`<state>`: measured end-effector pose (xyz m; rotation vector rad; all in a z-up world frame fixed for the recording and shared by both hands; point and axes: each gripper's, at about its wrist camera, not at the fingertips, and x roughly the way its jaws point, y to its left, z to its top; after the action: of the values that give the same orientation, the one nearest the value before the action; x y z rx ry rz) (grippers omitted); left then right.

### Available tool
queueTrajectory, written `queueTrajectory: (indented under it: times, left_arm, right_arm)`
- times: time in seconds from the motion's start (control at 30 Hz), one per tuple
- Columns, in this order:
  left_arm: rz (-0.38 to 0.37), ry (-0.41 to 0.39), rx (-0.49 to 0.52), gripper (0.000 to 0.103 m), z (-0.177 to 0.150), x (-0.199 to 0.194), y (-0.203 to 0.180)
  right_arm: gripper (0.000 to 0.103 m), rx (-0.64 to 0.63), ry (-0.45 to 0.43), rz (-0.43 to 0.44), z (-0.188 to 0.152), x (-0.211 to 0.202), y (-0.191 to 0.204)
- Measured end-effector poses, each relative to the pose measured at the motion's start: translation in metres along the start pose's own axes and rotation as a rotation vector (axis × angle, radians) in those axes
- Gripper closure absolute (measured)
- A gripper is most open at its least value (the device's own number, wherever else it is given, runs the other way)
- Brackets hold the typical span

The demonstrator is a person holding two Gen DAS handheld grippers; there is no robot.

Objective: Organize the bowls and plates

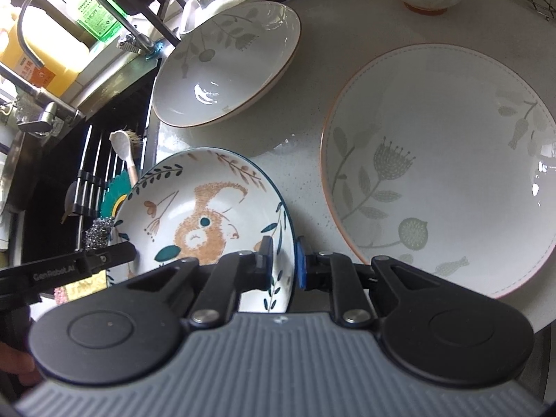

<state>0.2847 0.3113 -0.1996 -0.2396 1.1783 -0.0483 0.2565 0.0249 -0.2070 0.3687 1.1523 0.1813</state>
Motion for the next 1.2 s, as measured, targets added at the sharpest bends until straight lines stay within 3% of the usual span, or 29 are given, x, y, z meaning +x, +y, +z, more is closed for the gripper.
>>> queueTrajectory:
  times: [0.37,0.9,1.2]
  left_arm:
    - [-0.015,-0.109,-0.059,0.091,-0.014,-0.035,-0.011]
    - [-0.084,-0.265,-0.039,0.091,-0.008,-0.082,-0.063]
    - [-0.095,-0.274,-0.033,0.091,-0.019,-0.093,-0.106]
  right_arm:
    - [0.086,-0.091,-0.075,0.074,0.013,-0.031,-0.002]
    - [0.086,-0.143,-0.26,0.099,0.022,-0.1,-0.022]
    - [0.086,-0.135,-0.28,0.096,0.02,-0.13,-0.053]
